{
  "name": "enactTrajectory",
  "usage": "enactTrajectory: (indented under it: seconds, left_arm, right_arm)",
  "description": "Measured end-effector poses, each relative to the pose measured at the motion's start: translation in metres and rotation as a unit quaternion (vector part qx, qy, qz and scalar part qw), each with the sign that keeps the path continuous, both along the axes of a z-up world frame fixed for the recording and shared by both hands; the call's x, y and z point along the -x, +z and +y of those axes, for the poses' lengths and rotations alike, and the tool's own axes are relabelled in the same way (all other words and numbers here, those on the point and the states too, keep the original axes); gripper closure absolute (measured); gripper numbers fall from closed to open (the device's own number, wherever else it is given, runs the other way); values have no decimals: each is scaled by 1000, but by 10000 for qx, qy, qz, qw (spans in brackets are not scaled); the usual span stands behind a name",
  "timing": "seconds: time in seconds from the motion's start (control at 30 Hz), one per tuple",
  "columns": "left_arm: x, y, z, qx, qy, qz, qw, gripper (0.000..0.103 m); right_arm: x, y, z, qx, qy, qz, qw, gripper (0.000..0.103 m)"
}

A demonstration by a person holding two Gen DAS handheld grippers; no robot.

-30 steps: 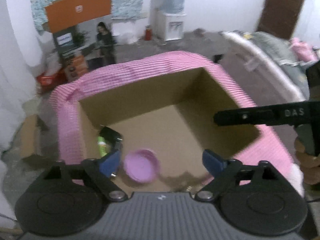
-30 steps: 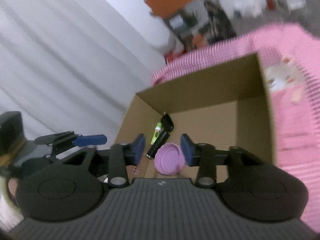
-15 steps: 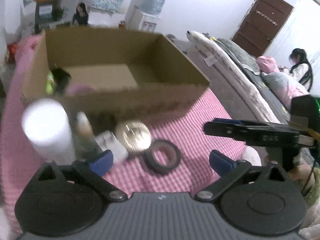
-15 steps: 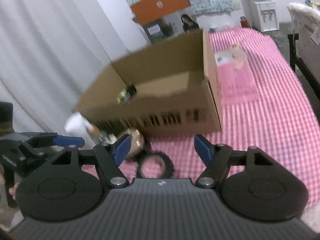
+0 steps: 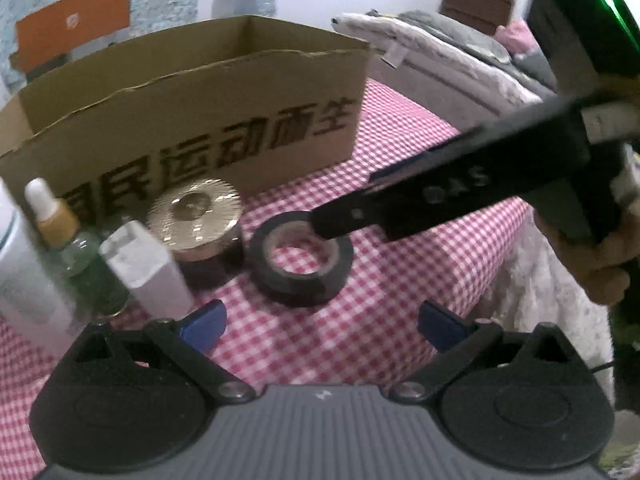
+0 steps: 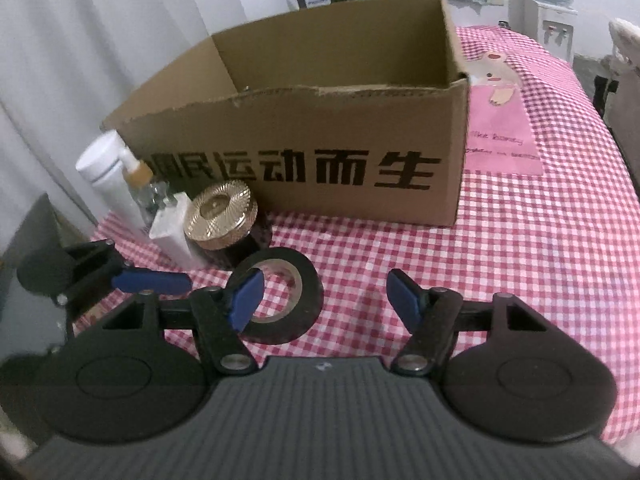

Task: Organize rigid objects
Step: 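Move the right gripper back to the black tape roll, then grasp the black tape roll by its rim with the right gripper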

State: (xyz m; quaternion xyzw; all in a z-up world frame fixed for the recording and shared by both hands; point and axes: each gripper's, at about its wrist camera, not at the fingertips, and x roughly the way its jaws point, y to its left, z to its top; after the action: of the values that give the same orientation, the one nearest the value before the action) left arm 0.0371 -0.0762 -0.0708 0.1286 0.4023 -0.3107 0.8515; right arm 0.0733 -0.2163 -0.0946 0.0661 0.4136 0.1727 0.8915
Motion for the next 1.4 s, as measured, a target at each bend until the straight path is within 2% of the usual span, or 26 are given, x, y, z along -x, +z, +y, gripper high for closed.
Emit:
enactTrajectory:
  seconds: [0.13, 0.3, 0.5, 0.67, 0.87, 1.1, 1.4]
  left_arm:
    - [1, -9, -12, -216, 18, -334, 9992, 1]
    - [2, -15, -17, -235, -8, -498, 9985, 6]
    - [-3, -11, -16, -149, 69, -547, 9984, 23]
    - [-5, -8, -17, -155, 136, -538, 9983, 32]
    - [7, -5, -11, -113, 86, -451, 9989, 36]
    - [19, -6, -11, -164, 54, -418, 9990, 36]
    - [13, -9, -13, -158, 69, -410, 9990, 32]
  right_arm:
    - [-5, -4, 8, 141, 125, 75, 9998, 47]
    - [-8, -8, 14, 213, 244, 174, 9993, 61]
    - [-10, -11, 20, 231, 333, 227, 9989, 83]
    - [-5, -10, 21, 218, 314, 274, 9989, 83]
    - [8, -11, 20, 117, 285, 395, 9987, 83]
    - [25, -11, 22, 60, 334, 503, 9982, 82]
    - [22, -11, 24, 104, 314, 517, 9981, 83]
